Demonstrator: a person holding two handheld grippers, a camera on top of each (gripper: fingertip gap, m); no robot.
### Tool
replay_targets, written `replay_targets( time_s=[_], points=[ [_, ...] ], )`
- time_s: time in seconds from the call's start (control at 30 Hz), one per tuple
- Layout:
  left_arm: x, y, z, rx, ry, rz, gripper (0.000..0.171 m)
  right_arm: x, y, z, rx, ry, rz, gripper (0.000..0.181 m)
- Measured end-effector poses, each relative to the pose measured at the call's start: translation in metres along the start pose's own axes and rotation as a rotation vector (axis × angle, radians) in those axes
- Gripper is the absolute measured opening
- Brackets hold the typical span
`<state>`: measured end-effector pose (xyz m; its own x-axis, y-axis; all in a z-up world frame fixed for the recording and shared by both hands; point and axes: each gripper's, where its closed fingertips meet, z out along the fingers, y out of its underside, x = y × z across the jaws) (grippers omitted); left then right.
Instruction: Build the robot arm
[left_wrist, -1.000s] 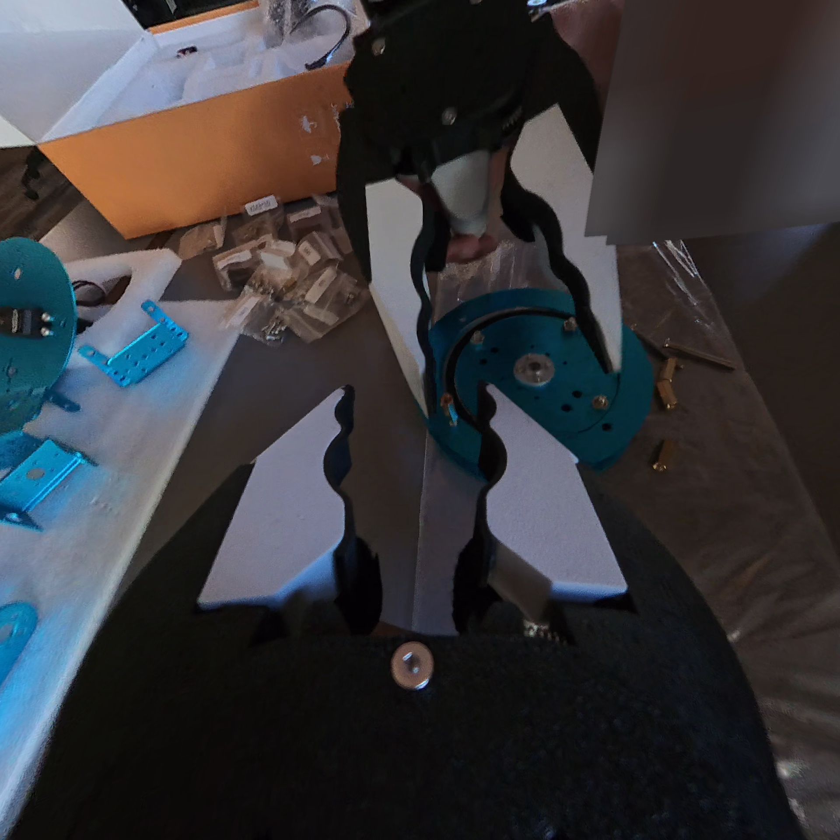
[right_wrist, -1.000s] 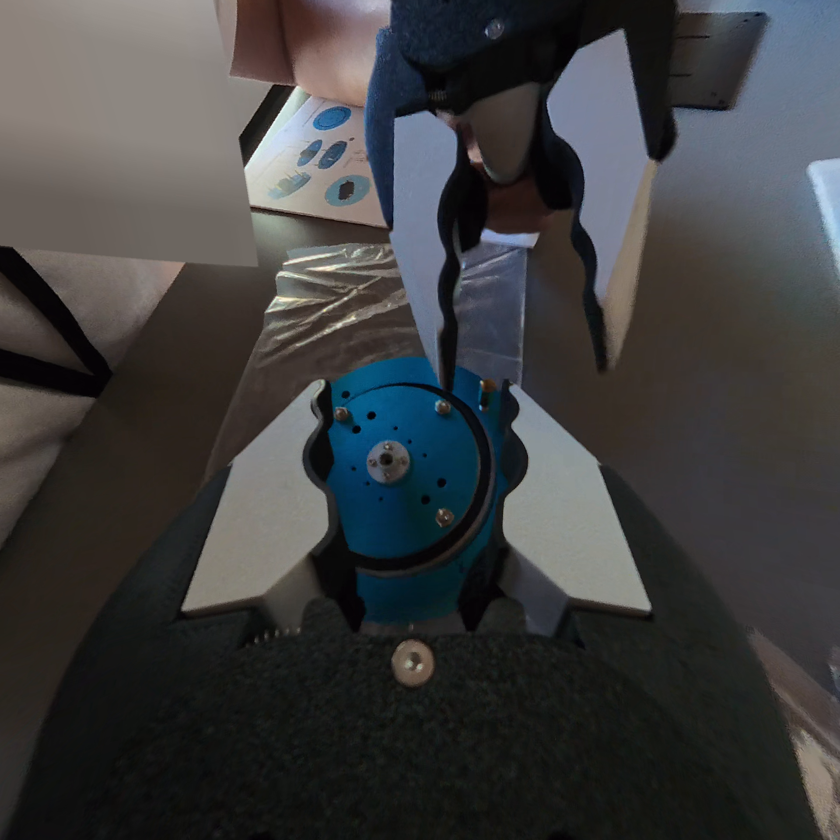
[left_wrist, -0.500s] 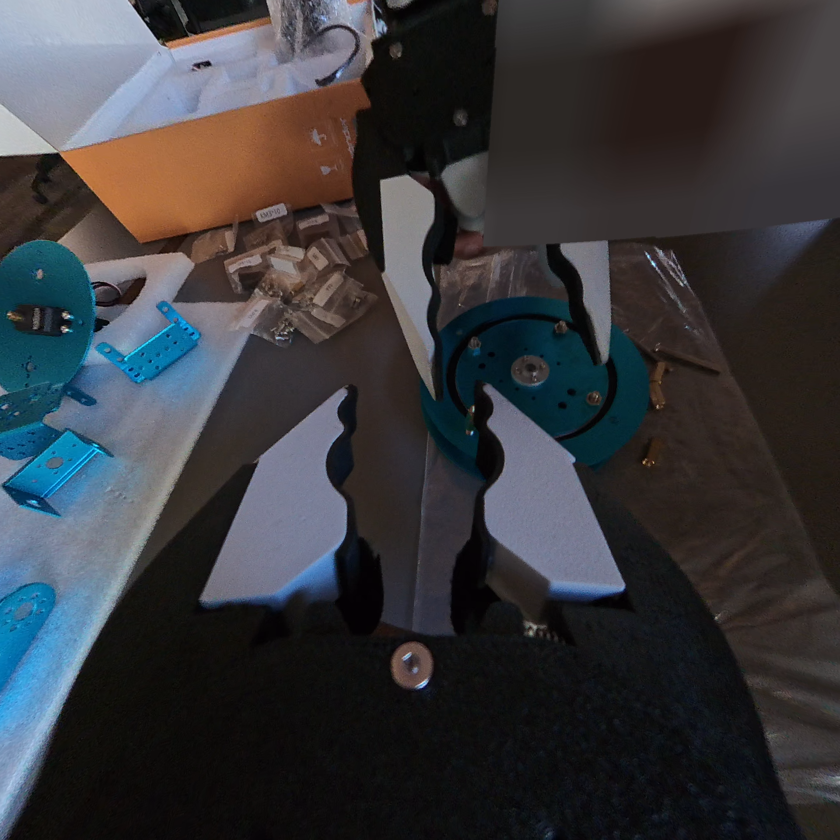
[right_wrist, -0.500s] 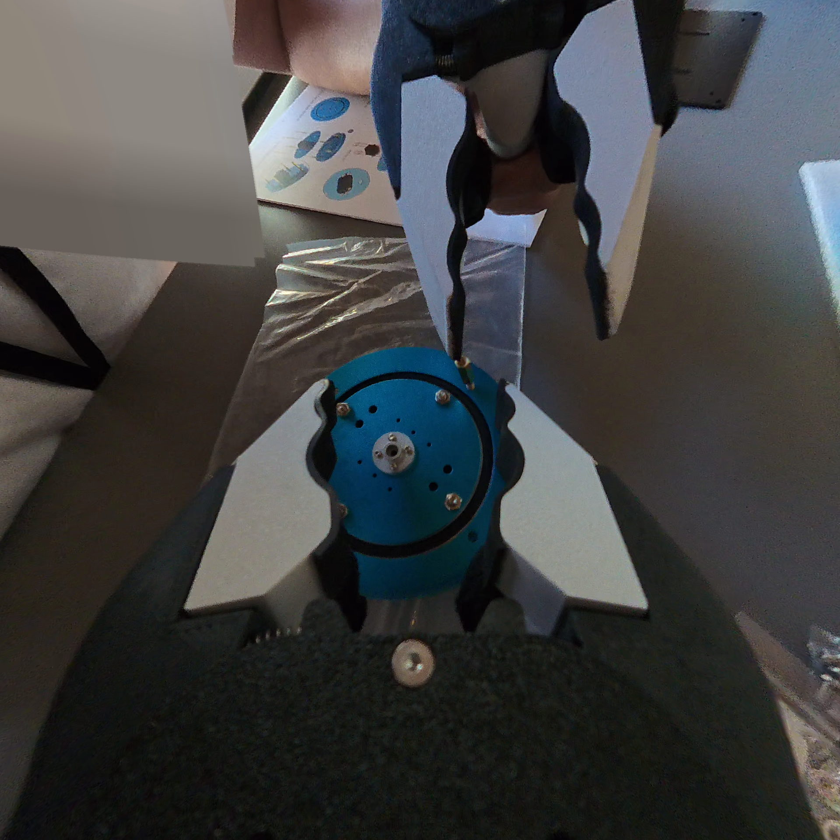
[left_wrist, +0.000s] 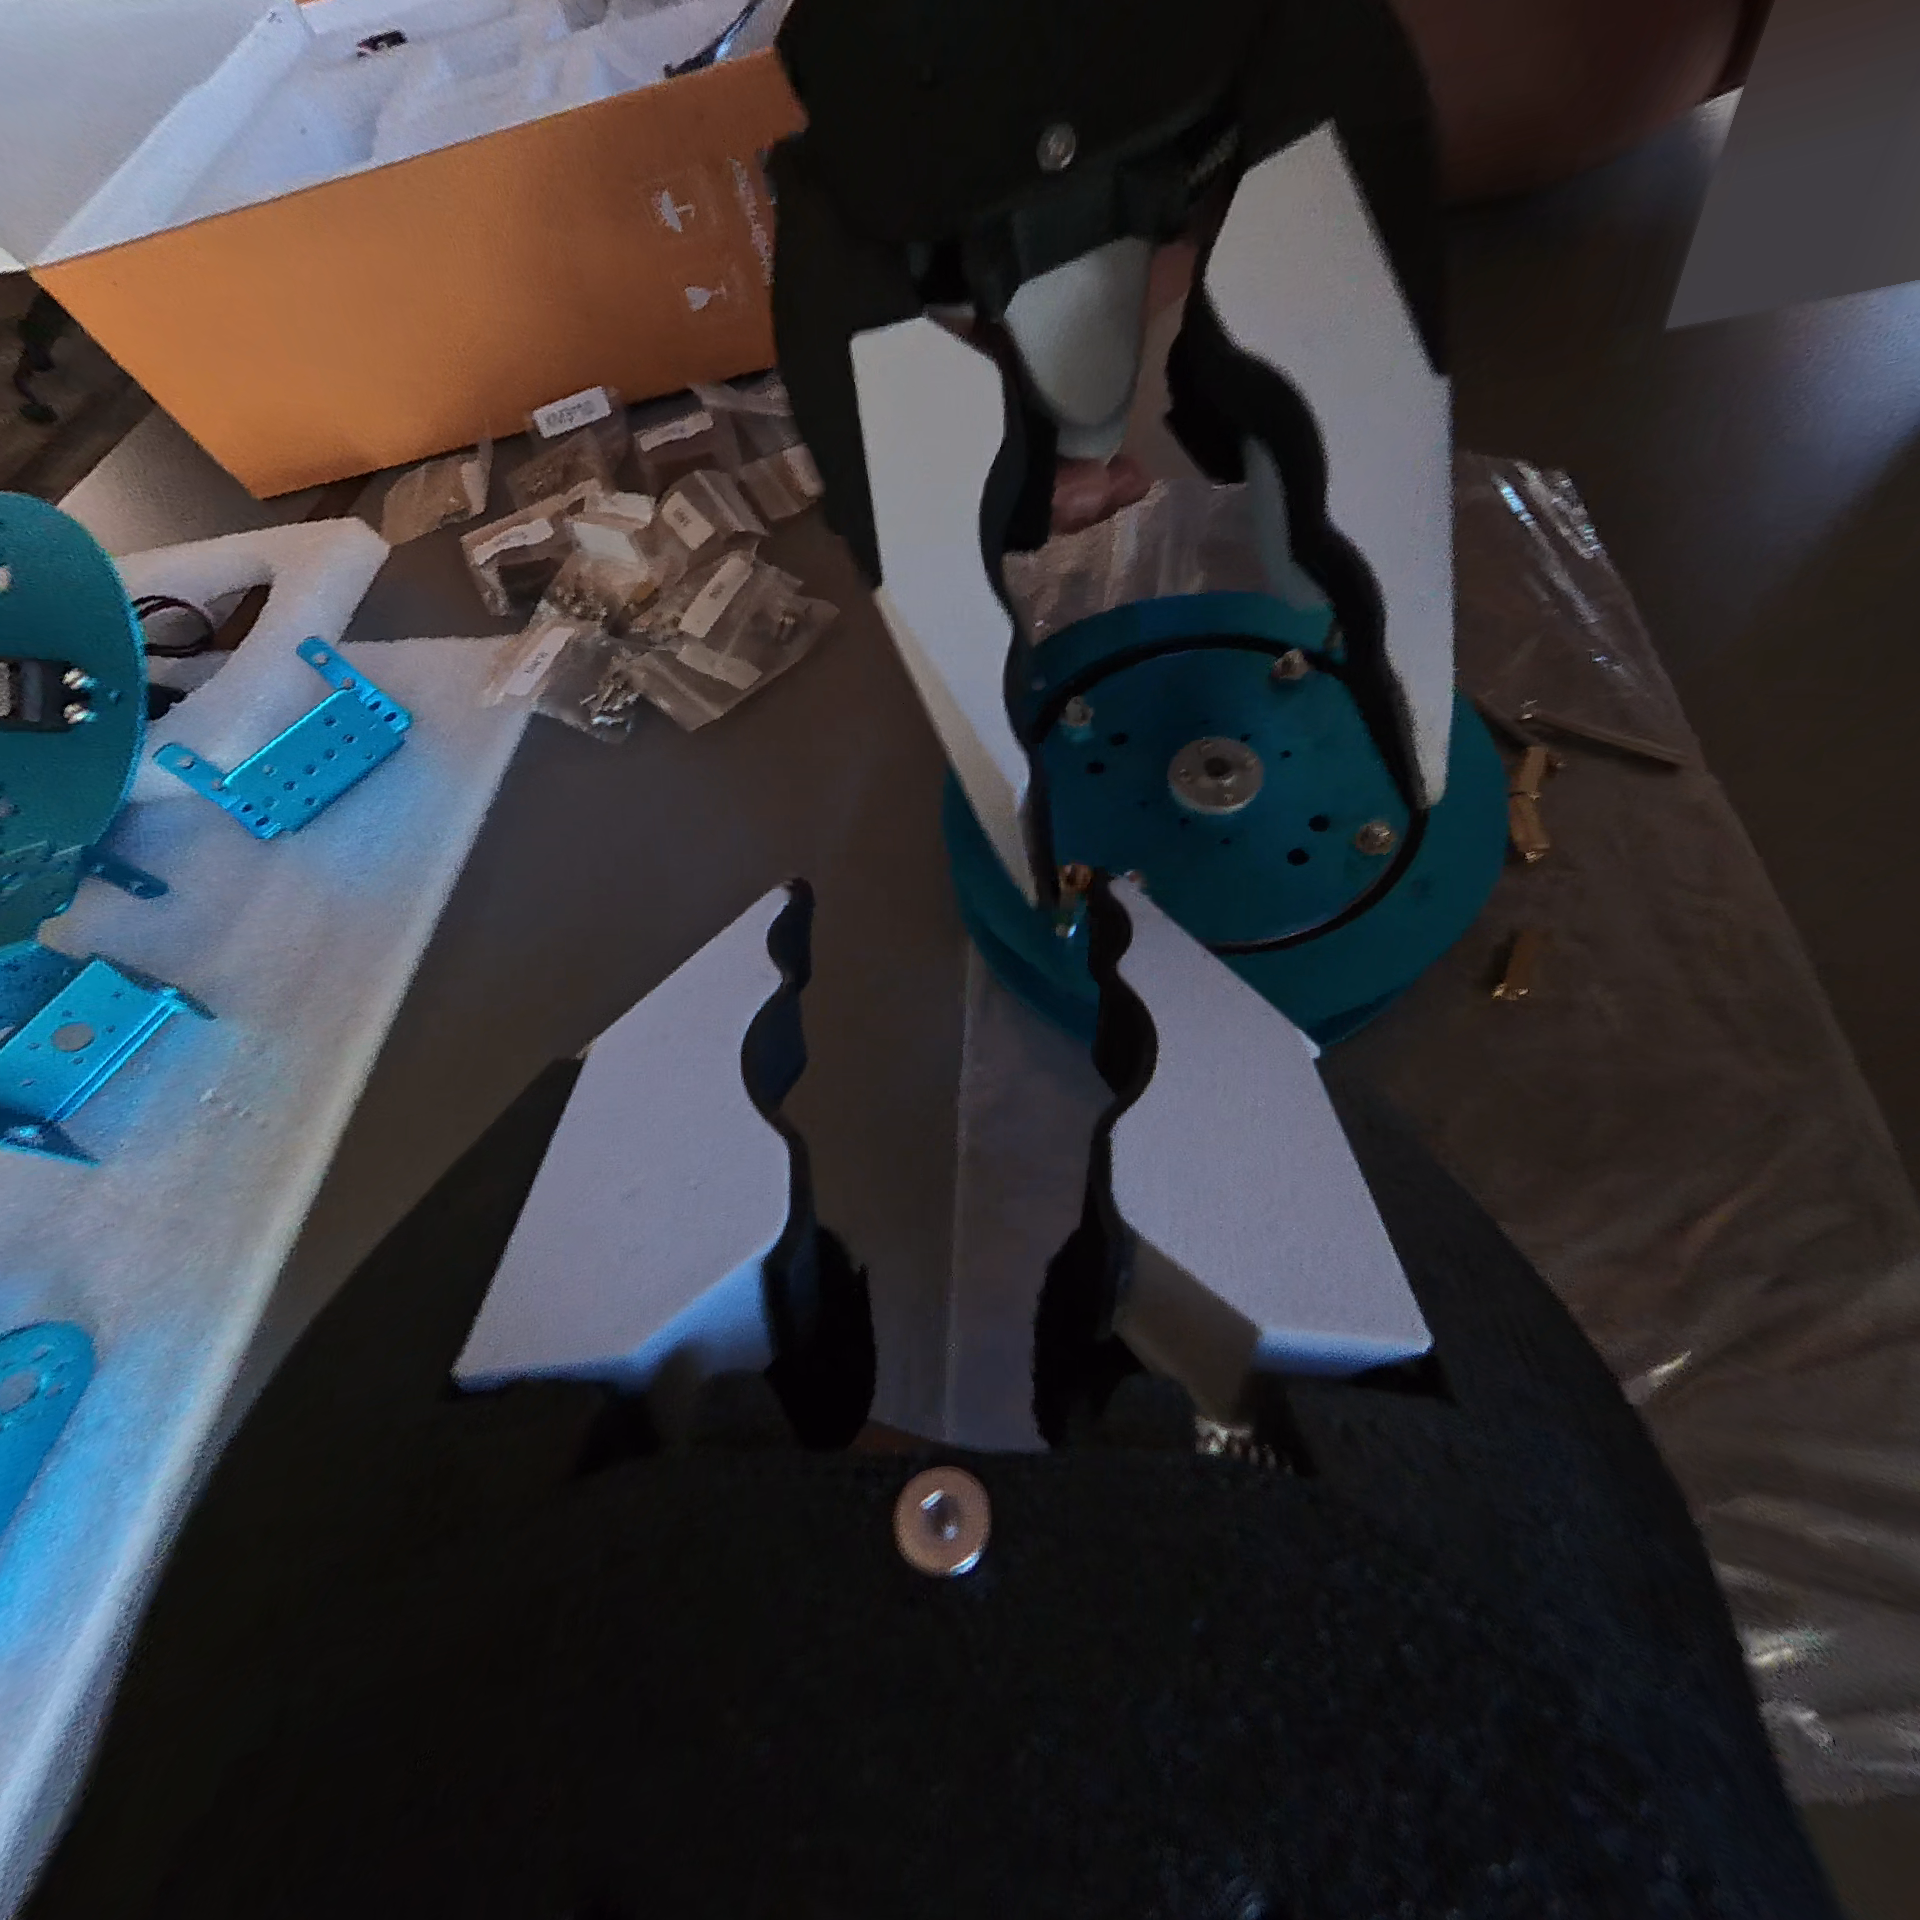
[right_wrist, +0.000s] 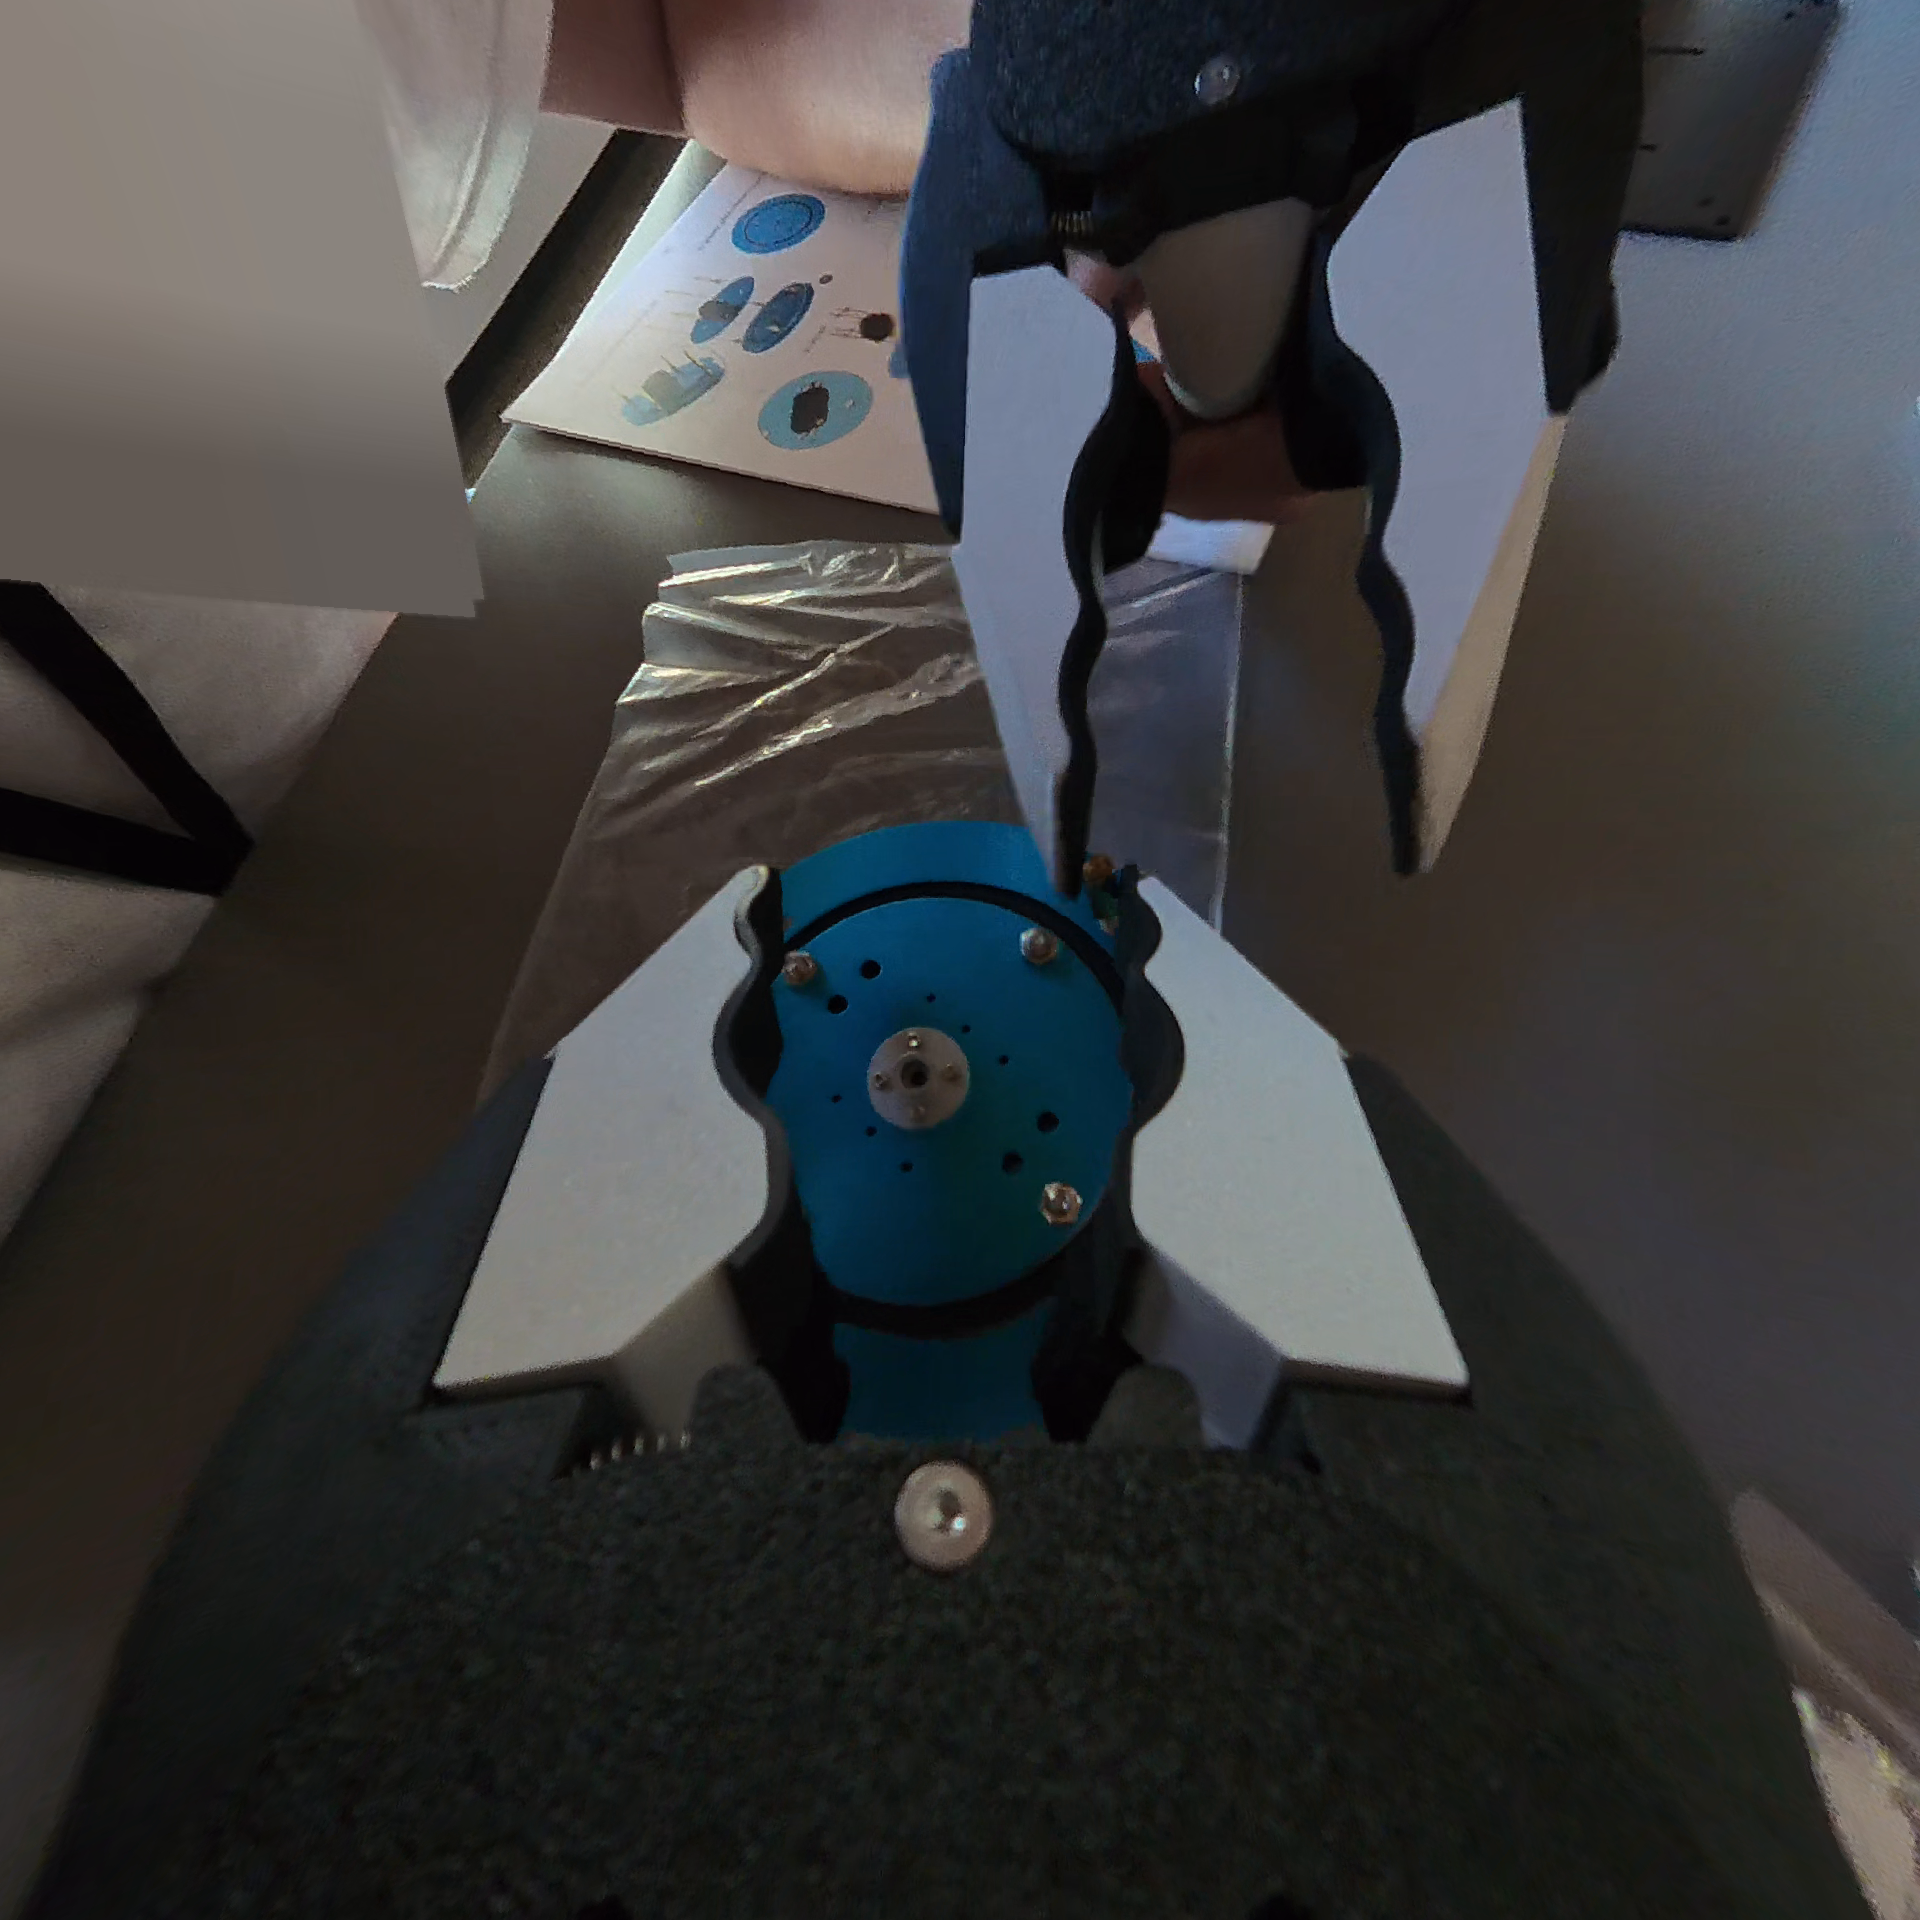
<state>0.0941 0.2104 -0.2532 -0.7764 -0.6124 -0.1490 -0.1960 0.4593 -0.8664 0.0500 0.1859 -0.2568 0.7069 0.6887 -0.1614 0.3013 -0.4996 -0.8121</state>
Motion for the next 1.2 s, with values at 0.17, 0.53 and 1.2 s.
replay_targets(
  time_s=[0.17, 0.53, 1.2],
  points=[
    [-0.011, 0.001, -0.018, 0.033, -0.016, -0.047, 0.053, 0.006, 0.001, -0.016, 0.04, 0.029, 0.031, 0.054],
    [-0.013, 0.005, -0.007, -0.013, -0.027, -0.015, 0.053, 0.002, 0.006, -0.008, 0.002, -0.004, 0.048, 0.066],
    [0.005, -0.008, -0.002, 0.015, 0.029, 0.001, 0.053, 0.006, 0.001, -0.006, 0.024, -0.003, 0.066, 0.076]
  ],
)
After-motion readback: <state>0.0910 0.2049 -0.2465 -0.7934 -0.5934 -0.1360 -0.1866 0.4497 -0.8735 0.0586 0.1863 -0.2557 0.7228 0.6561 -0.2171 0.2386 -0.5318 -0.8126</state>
